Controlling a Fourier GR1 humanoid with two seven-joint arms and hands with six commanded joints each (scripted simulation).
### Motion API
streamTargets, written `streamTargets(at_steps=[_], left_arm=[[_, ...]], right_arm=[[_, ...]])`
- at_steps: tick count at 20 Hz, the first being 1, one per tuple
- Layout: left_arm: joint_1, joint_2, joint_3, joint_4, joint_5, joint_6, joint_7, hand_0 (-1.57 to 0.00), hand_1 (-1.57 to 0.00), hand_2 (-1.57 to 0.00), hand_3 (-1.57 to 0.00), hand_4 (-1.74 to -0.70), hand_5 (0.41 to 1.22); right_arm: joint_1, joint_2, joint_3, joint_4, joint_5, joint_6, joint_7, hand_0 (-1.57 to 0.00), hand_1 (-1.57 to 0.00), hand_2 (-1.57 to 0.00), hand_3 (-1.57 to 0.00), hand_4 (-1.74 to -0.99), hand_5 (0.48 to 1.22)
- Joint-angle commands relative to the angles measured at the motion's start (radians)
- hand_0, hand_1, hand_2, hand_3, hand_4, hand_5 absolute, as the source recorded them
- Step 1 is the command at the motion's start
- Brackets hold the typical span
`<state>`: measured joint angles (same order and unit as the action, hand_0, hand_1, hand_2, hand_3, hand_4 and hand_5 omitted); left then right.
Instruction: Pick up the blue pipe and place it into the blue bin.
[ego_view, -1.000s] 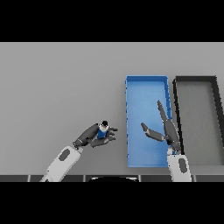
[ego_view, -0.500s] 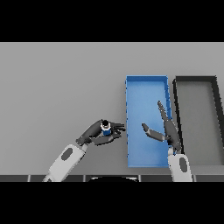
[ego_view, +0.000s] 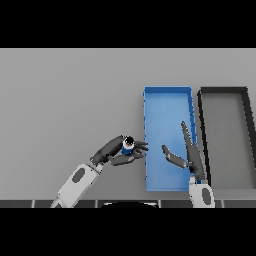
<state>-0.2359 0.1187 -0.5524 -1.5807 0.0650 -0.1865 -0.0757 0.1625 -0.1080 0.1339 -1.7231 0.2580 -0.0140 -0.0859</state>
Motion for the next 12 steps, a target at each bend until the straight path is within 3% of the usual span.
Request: streamTargets(at_steps=[1, 4, 6, 9, 12], left_arm=[[0.0, -0.002, -0.001, 0.003, -0.006, -0.004, 0.002, -1.57, -1.57, -1.57, -1.57, -1.47, 1.22], [0.002, -0.005, 0.02, 0.005, -0.004, -0.011, -0.004, -1.57, -1.57, -1.57, -1.57, -1.47, 1.22], [0.015, -0.009, 0.014, -0.001, -0.022, -0.018, -0.014, -1.57, -1.57, -1.57, -1.57, -1.47, 1.22], [0.017, -0.017, 0.02, 0.009, -0.042, -0.026, -0.021, -1.57, -1.57, -1.57, -1.57, -1.47, 1.221], [0.025, -0.013, 0.029, -0.011, -0.043, -0.041, -0.012, -1.57, -1.57, -1.57, -1.57, -1.47, 1.221]], right_arm=[[0.04, 0.022, 0.008, -0.024, 0.02, -0.031, -0.004, 0.0, 0.0, 0.0, 0.0, -1.121, 0.578], [0.174, 0.087, 0.036, -0.095, 0.072, -0.112, -0.024, 0.0, 0.0, 0.0, 0.0, -1.157, 0.578], [0.186, 0.099, 0.034, -0.115, 0.085, -0.136, -0.009, 0.0, 0.0, 0.0, 0.0, -1.191, 0.577], [0.191, 0.111, 0.034, -0.166, -0.002, -0.097, -0.094, 0.0, -0.02, -0.03, 0.0, -1.166, 0.571], [0.165, 0.059, 0.028, -0.263, -0.096, -0.01, -0.119, 0.0, -0.01, -0.02, 0.0, -1.169, 0.597]])
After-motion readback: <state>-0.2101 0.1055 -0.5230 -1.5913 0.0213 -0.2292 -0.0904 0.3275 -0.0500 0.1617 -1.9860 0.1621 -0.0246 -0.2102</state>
